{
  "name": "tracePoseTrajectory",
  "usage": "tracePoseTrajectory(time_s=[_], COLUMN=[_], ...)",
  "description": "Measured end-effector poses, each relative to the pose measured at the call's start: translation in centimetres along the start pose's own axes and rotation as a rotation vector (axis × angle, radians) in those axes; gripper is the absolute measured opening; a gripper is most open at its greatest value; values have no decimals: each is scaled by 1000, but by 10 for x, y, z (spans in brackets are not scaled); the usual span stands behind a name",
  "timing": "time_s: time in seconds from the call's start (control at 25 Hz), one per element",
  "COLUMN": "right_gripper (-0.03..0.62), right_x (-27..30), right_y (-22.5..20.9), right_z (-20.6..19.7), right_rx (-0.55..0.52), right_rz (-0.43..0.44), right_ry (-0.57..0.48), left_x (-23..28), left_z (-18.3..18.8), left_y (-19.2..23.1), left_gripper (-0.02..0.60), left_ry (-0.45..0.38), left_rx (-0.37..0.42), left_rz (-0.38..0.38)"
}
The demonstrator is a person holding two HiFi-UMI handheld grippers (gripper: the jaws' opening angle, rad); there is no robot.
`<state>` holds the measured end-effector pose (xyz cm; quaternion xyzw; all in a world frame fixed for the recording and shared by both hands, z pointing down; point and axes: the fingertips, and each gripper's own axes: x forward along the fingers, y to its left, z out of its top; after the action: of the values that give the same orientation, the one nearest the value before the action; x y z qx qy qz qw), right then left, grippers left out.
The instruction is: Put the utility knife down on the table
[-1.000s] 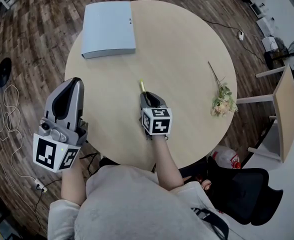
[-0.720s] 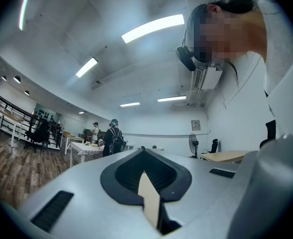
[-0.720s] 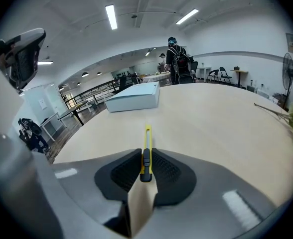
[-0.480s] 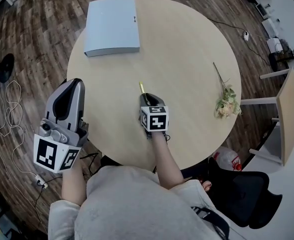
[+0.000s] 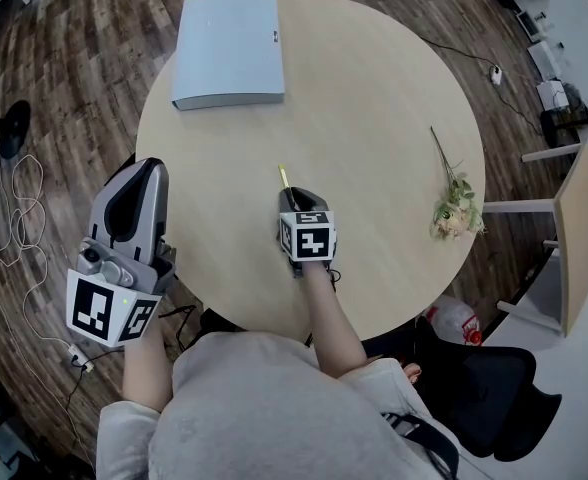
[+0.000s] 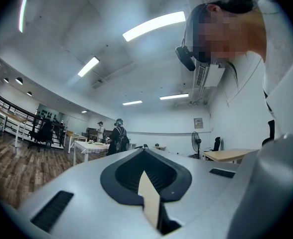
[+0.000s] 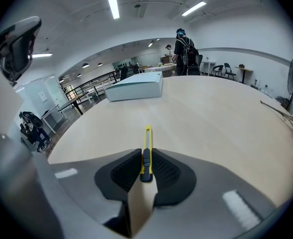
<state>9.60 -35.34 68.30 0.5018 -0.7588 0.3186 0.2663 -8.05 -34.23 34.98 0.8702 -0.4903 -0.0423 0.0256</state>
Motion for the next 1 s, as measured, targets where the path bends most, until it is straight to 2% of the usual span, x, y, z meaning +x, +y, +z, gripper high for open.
tracePoseTrajectory(time_s=[0.44, 0.72, 0.92, 1.0], right_gripper=[79, 82, 11, 11], right_x=[1, -10, -31, -42], right_y=[0, 3, 6, 10], right_z=[0, 11, 28, 35], right_rx=[-10, -10, -8, -12], right_rz=[-9, -7, -16, -16], right_ry=[5, -45, -122, -150], left_x=[-7, -11, -14, -17], left_z=[2, 9, 18, 23], left_y=[-1, -5, -12, -15], left_gripper=[8, 8, 8, 8], left_ry=[-4, -17, -38, -48], left_rx=[6, 16, 21, 22], left_rz=[11, 3, -23, -34])
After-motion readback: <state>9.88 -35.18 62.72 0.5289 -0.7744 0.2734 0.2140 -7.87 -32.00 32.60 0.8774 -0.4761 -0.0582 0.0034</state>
